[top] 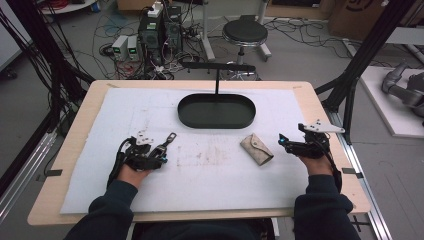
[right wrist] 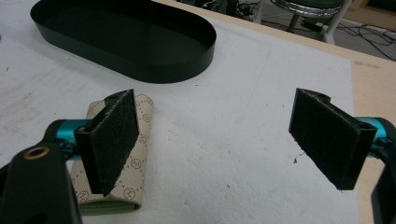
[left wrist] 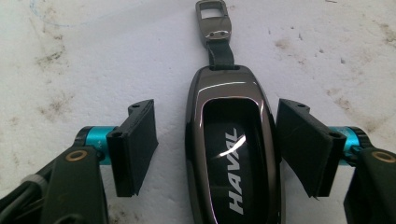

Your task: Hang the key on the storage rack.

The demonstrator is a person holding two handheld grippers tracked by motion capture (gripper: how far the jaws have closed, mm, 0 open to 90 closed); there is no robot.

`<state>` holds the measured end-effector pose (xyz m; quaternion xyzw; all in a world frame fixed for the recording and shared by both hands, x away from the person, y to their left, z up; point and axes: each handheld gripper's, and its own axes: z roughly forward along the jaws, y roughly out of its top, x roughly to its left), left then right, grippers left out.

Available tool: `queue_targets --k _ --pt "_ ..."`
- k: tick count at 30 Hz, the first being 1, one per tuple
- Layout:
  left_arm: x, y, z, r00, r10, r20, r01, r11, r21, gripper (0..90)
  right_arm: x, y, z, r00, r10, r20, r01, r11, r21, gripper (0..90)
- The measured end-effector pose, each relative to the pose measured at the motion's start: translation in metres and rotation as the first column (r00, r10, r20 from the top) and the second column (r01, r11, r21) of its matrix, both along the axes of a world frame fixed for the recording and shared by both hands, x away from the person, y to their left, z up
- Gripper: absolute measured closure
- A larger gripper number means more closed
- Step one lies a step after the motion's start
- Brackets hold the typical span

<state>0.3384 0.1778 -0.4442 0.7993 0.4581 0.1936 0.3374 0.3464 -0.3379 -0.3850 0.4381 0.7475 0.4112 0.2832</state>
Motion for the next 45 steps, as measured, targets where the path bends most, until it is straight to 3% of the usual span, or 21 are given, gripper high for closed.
queue_targets --k 1,7,10,14,17,19,23,24,25,26,33,39,45 --pt "0.0 0.0 0.002 0.9997 -0.024 0.0 0.024 0.9997 0.001 46.2 0.0 0.001 0.0 1.0 0.004 -0.002 -0.004 1.0 0.001 16.2" --pt "0.003 0.001 0.004 0.9993 -0.028 -0.024 0.027 0.9995 -0.013 48.4 0.0 0.002 -0.001 0.9999 0.01 -0.004 -0.01 1.0 -0.003 16.7" --pt "0.004 0.002 0.007 0.9998 -0.013 -0.013 0.012 0.9997 -0.02 48.5 0.0 0.0 0.0 1.0 0.007 -0.004 -0.007 1.0 0.001 16.8" --pt "0.004 0.006 0.017 0.9986 -0.002 0.052 0.005 0.9986 -0.054 48.5 0.0 -0.001 -0.001 1.0 0.005 -0.004 -0.005 1.0 0.001 16.7" --pt "0.002 0.009 0.026 0.9937 0.003 0.112 0.007 0.996 -0.089 48.6 0.0 0.0 -0.001 1.0 0.004 -0.008 -0.004 1.0 0.004 16.7" --pt "0.002 0.009 0.028 0.9928 0.004 0.12 0.009 0.9947 -0.103 48.6 0.0 0.001 -0.001 0.9999 0.006 -0.008 -0.006 1.0 0.0 16.7" --pt "0.002 0.011 0.04 0.9809 0.01 0.194 0.016 0.991 -0.133 48.6 0.001 0.002 -0.001 1.0 0.004 -0.007 -0.004 1.0 0.003 16.7" --pt "0.004 0.012 0.048 0.9729 0.012 0.231 0.023 0.9882 -0.151 48.6 0.001 0.002 -0.001 1.0 0.006 -0.007 -0.006 1.0 0.002 16.8" --pt "0.004 0.012 0.048 0.9729 0.012 0.231 0.023 0.9882 -0.151 48.6 0.001 0.002 -0.001 1.0 0.006 -0.007 -0.006 1.0 0.002 16.8" --pt "0.006 0.011 0.053 0.9684 0.019 0.249 0.023 0.9857 -0.167 48.6 0.001 0.002 -0.001 1.0 0.007 -0.005 -0.007 1.0 0.002 16.8" --pt "0.029 -0.001 0.089 0.9597 0.009 0.281 0.055 0.9748 -0.216 48.6 0.004 0.001 -0.001 1.0 0.004 -0.008 -0.004 1.0 0.011 16.7" --pt "0.047 -0.018 0.126 0.946 -0.021 0.323 0.102 0.9666 -0.235 48.5 0.004 0.001 -0.001 1.0 0.006 -0.006 -0.006 1.0 0.013 16.7" --pt "0.074 -0.031 0.153 0.9399 -0.021 0.341 0.104 0.9681 -0.228 48.6 0.004 0.002 -0.001 0.9999 0.011 -0.002 -0.011 1.0 0.011 16.7"
